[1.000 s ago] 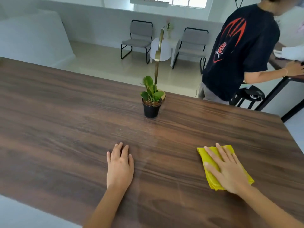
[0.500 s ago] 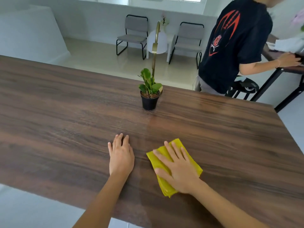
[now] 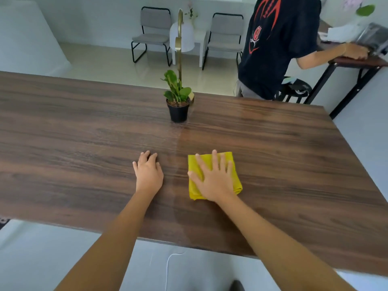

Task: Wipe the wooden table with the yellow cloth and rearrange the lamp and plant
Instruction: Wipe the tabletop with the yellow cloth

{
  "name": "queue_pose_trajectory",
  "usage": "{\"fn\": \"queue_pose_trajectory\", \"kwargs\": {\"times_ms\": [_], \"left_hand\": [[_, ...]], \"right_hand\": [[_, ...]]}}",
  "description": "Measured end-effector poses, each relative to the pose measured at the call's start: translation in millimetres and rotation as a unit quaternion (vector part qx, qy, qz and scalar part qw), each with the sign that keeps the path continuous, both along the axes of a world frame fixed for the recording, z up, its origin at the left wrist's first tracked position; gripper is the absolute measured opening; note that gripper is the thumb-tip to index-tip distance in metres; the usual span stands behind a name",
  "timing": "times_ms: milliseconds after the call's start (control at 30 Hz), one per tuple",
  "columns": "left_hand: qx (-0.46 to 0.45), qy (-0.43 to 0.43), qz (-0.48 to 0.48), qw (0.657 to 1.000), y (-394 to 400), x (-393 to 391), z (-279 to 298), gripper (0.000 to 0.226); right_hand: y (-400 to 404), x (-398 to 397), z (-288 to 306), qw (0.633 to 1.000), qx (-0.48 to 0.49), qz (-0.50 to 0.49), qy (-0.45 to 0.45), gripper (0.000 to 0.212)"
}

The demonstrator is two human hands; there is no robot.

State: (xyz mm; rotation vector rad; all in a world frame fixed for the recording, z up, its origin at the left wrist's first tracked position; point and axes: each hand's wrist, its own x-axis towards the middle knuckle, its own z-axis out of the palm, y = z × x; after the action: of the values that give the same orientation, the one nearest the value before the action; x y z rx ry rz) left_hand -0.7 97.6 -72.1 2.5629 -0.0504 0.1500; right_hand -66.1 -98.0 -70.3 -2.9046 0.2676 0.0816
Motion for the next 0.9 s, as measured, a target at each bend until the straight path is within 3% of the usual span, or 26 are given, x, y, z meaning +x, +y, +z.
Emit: {"fn": "queue_pose_trajectory", "kwargs": {"times_ms": [100, 200, 333, 433, 533, 667, 800, 900], "left_hand": [[-0.051, 0.005, -0.068, 0.996, 17, -8, 8, 0.039], [-0.013, -0.006, -0.106, 0.994, 27, -35, 7, 0.038], [0.063, -0.035, -0.077, 0.994, 21, -63, -6, 0.042], [0.068, -0.036, -0.066, 0.995, 19, -64, -6, 0.042], [0.066, -0.034, -0.068, 0.995, 18, -64, -5, 0.041], [0.068, -0.043, -0.079, 0.994, 22, -64, -7, 0.04], [0.068, -0.046, -0.083, 0.993, 24, -64, -9, 0.04], [0.07, -0.049, -0.081, 0.993, 23, -64, -9, 0.038]], "right_hand": [[26, -81, -3, 0.988, -0.001, 0.142, -0.063, 0.063], [-50, -141, -4, 0.988, -0.027, 0.137, -0.06, 0.063], [-145, -122, 4, 0.992, -0.065, -0.108, 0.001, 0.076], [-119, -54, 15, 0.96, 0.011, -0.278, 0.032, 0.076], [-30, -21, 12, 0.982, 0.028, -0.185, 0.038, 0.072], [69, -78, -1, 0.999, -0.016, 0.026, -0.036, 0.064], [-10, -147, -4, 0.995, -0.033, 0.073, -0.063, 0.06], [-124, -165, -2, 0.996, -0.071, -0.062, -0.008, 0.069]]}}
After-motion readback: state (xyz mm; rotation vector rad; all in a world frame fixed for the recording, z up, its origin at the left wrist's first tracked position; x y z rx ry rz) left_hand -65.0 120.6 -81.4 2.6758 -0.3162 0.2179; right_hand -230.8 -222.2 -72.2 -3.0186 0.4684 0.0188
